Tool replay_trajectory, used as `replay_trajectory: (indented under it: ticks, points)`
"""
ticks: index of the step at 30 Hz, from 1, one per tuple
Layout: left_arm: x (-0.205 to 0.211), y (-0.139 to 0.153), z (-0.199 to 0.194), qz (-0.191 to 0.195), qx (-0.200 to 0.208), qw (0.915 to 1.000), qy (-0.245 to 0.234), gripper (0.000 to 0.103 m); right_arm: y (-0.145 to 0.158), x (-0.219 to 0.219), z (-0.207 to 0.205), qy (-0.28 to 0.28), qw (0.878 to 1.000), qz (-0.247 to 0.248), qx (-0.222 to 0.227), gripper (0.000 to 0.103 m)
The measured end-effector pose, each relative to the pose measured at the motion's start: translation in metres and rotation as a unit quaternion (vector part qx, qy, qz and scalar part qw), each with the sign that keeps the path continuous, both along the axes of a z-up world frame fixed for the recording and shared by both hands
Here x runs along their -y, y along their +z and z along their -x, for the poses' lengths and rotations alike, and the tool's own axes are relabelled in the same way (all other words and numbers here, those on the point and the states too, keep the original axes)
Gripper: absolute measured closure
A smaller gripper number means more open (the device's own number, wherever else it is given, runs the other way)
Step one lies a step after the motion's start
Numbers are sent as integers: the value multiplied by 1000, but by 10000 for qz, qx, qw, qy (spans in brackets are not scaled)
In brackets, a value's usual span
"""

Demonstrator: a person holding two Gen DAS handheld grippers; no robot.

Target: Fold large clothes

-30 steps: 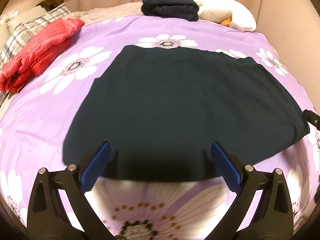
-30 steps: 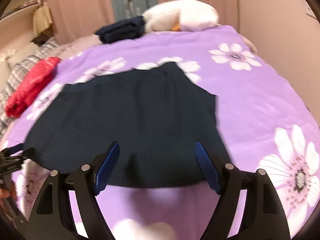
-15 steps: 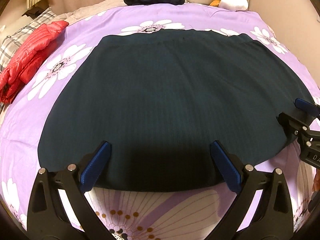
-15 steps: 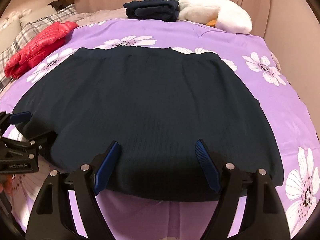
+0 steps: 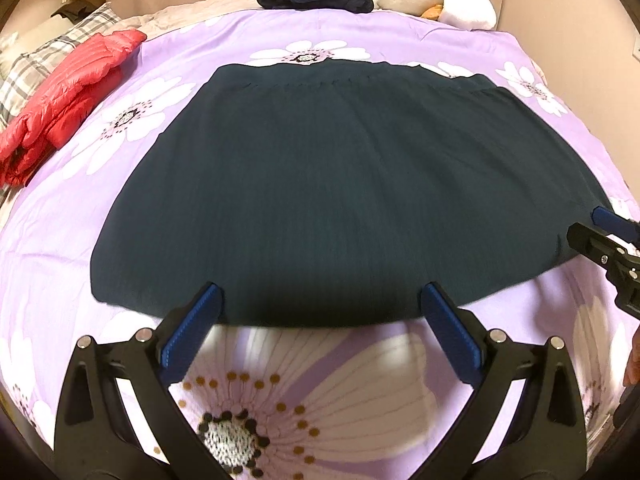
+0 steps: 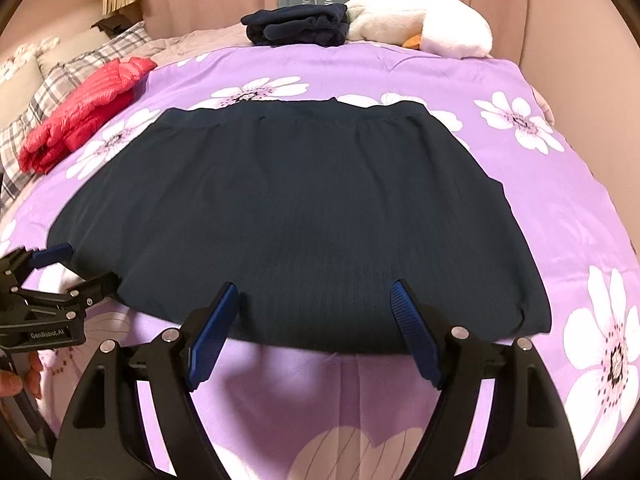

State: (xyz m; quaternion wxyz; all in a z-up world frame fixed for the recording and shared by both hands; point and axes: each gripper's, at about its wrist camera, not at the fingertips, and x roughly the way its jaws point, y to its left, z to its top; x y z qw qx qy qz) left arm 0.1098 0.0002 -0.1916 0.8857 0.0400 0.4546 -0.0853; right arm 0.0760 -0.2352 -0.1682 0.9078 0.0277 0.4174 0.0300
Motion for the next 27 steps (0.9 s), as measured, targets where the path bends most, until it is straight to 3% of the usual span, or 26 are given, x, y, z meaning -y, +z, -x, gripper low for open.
replay_trajectory:
  ticks: [5, 15, 20, 27]
  points:
    - [-1, 14, 15, 18, 38, 10000, -78, 2, 8, 0, 14, 39, 9999, -144, -25, 24]
    - [0, 42, 40, -91, -10, 9999, 143, 2, 19, -15, 39, 220, 9996, -142, -109, 10]
    - [-2, 51, 50, -74, -219, 9992, 314, 2, 25, -17, 45, 197, 9994, -174, -226, 2]
    - [-3, 70, 61, 520, -334, 9980, 166, 2, 48, -19, 52, 290, 9986, -442, -90, 1]
